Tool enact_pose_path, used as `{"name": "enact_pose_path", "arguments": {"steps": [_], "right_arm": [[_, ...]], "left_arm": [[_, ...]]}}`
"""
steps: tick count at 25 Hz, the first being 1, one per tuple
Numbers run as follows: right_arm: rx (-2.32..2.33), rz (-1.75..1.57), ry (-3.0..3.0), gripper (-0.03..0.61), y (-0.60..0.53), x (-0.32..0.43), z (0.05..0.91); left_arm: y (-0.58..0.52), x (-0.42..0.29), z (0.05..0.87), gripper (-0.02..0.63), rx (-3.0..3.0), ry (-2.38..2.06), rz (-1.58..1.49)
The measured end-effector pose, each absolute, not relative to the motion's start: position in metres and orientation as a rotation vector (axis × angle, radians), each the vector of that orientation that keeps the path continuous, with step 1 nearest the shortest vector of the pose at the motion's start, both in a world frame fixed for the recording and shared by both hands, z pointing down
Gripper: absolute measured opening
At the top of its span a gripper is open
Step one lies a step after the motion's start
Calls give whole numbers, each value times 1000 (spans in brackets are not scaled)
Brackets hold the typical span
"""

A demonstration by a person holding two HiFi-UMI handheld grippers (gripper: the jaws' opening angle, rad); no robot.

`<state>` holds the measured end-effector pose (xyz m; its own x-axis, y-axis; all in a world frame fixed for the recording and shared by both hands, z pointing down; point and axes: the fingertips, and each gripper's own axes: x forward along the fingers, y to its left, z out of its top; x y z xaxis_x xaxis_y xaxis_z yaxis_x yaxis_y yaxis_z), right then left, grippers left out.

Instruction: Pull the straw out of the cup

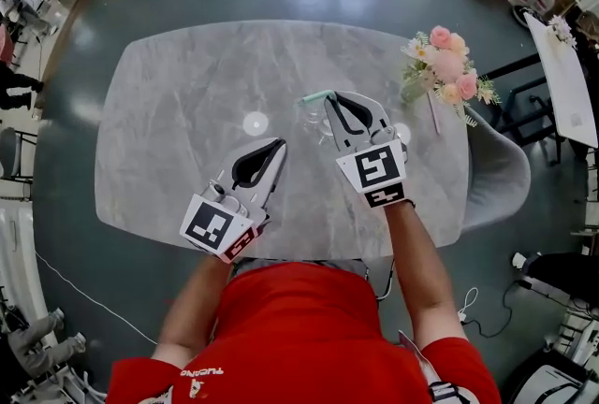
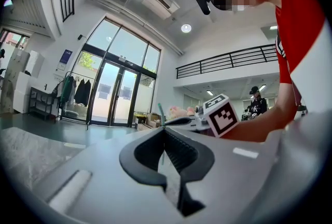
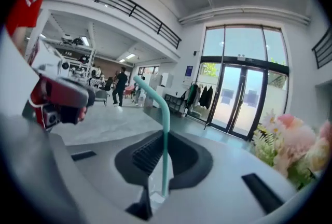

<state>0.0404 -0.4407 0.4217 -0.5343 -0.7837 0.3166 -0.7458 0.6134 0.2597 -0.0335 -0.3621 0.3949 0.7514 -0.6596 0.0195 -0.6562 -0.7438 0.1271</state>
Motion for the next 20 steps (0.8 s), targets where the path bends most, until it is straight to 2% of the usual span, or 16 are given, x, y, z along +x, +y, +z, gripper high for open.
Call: {"name": "enact_pose_path", "arguments": {"steps": [7,20], "right_arm": [[1427,-35,-2654,21,-408,75,349],[1584,121,-2787,18,-338,102,321]], "left_arm": [[-362,-31,382,6,2842,-1049,-50],[-354,-18,364,6,2886,-962,-105]]}}
